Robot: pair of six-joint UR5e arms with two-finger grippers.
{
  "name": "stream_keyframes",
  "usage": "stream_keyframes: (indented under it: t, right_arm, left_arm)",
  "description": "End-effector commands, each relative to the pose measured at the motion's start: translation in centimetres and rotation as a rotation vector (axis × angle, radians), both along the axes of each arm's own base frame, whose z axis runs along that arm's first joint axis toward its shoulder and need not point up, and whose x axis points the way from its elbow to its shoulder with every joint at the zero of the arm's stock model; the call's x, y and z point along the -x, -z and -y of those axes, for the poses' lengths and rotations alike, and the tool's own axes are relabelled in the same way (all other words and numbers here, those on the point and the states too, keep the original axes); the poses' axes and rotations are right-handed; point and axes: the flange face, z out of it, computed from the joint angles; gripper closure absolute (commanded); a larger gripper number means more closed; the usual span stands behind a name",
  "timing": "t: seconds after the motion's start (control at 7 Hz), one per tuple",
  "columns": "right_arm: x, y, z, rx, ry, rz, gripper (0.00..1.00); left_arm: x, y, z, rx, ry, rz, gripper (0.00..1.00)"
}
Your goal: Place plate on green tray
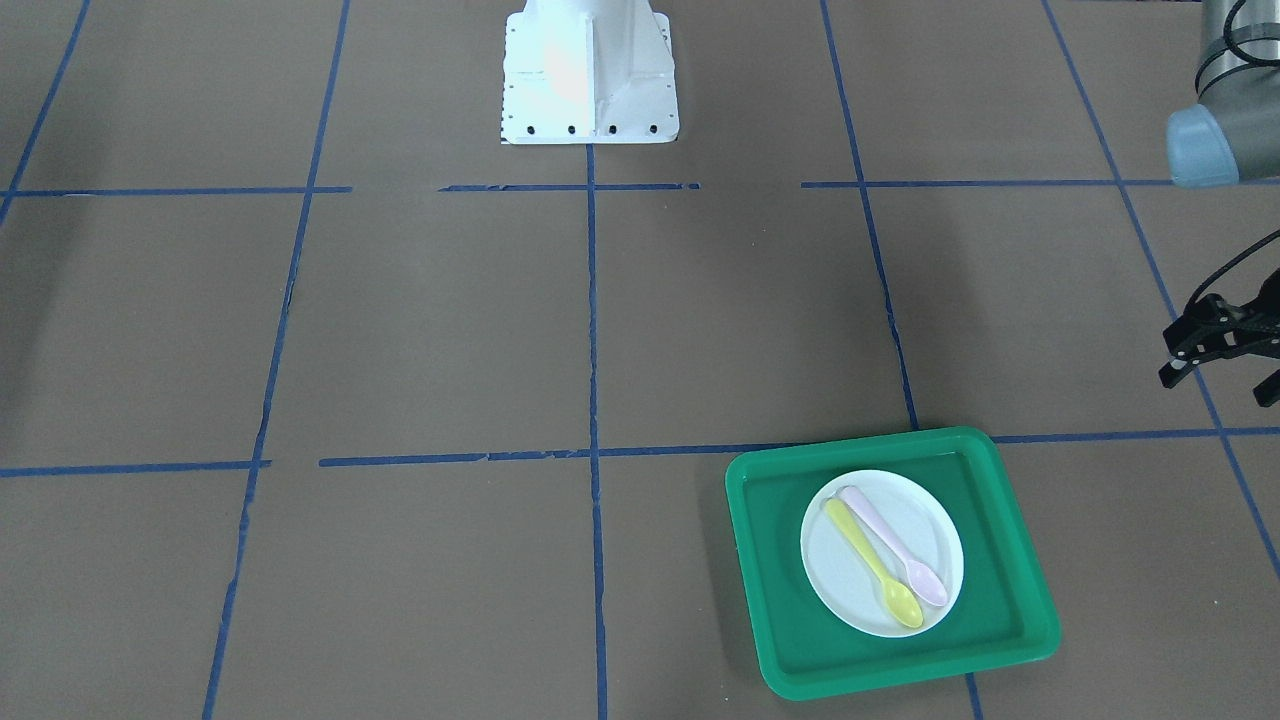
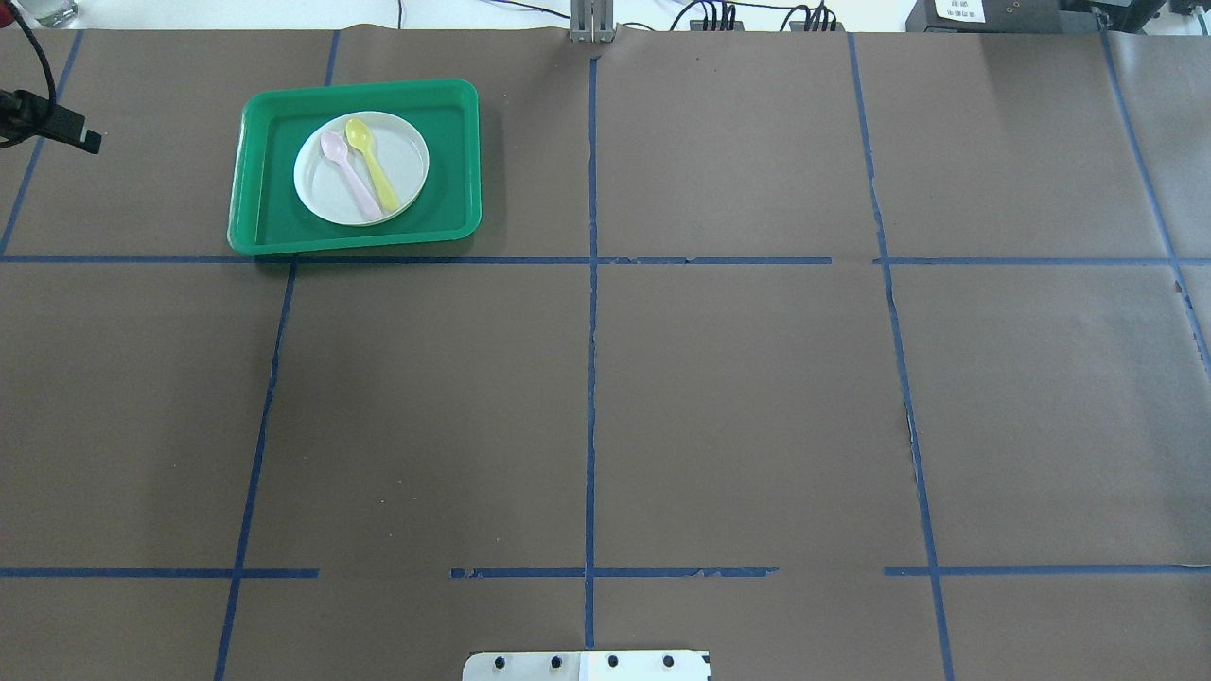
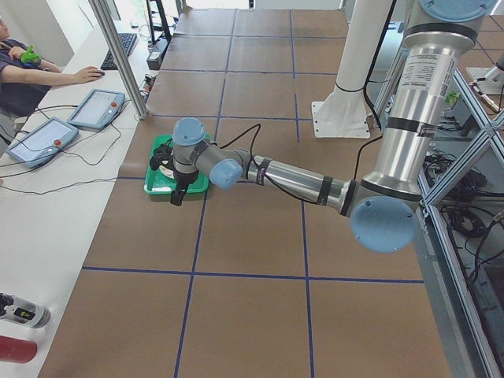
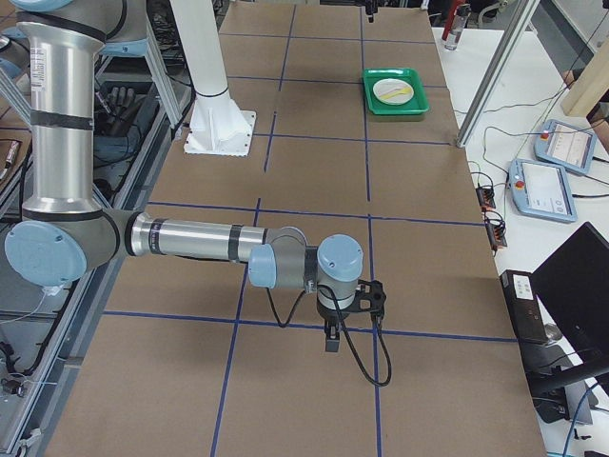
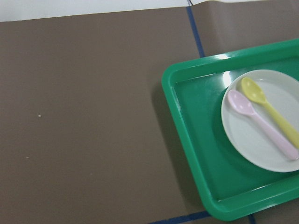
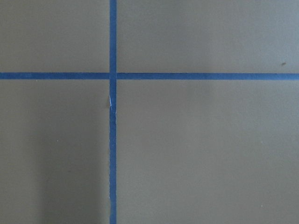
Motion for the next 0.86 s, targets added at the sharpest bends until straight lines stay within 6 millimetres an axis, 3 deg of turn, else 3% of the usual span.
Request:
stream_keyframes:
  t: [0.0, 0.14, 0.29, 0.71]
  right_arm:
    - [0.0, 0.0, 0.0, 0.001, 0.000, 0.000, 0.00]
    - [0.0, 0.0, 0.0, 0.001, 0.000, 0.000, 0.00]
    - [0.0, 0.0, 0.0, 0.001, 0.000, 0.000, 0.00]
    - [0.0, 0.0, 0.0, 0.001, 0.000, 0.000, 0.00]
  left_arm:
    - [6.3, -7.7, -5.0, 0.069, -0.020, 0.050, 0.00]
    - [9.3, -9.9, -6.6, 0.148, 0.018, 0.061, 0.00]
    - [11.1, -13.1, -9.0, 0.181, -0.031, 0.088, 0.00]
    - [14.5, -18.0, -15.4, 0.364, -0.014, 0.041, 0.00]
